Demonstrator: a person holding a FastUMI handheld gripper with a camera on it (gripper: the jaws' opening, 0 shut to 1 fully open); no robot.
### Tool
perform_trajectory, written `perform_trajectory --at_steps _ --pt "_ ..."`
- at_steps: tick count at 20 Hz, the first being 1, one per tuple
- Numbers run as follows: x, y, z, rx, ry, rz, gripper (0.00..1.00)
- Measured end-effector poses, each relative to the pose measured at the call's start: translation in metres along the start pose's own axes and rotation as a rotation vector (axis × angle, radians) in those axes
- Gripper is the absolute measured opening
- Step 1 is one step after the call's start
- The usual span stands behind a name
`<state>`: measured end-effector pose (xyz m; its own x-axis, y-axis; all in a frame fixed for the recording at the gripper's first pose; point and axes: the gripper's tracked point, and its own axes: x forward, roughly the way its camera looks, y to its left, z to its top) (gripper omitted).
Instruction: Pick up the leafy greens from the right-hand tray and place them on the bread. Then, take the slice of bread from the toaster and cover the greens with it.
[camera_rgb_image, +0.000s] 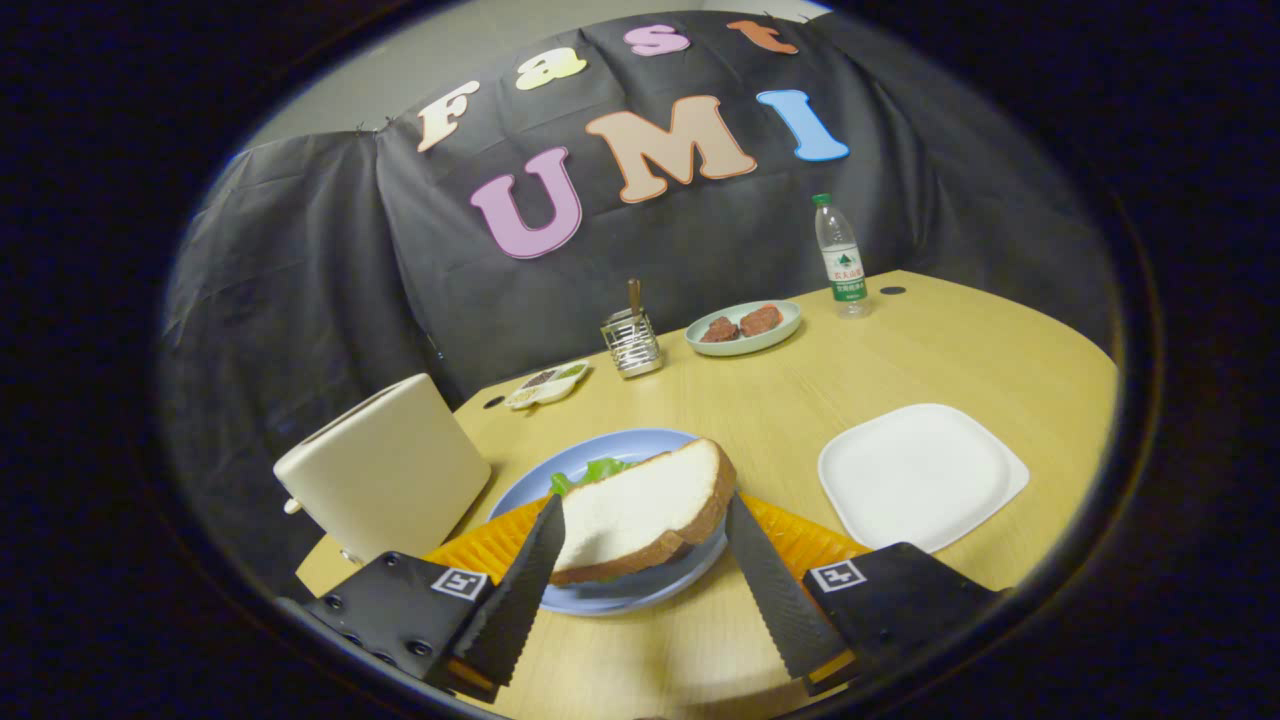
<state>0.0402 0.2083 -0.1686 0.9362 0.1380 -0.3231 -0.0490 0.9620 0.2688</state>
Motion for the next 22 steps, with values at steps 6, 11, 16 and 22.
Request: perform_trajectory --at_steps 6,11,16,22 --pt "-0.013 -0.009 0.017 -0.266 -0.067 -0.083 1.0" --pt "-0.017 0.007 0.02 -0.276 -0.088 -0.029 1.0" --pt "-0.029 0.004 0.06 -0.329 -0.19 -0.02 1.0" --pt "-0.055 -0.009 0.136 -0.391 -0.288 -0.055 1.0"
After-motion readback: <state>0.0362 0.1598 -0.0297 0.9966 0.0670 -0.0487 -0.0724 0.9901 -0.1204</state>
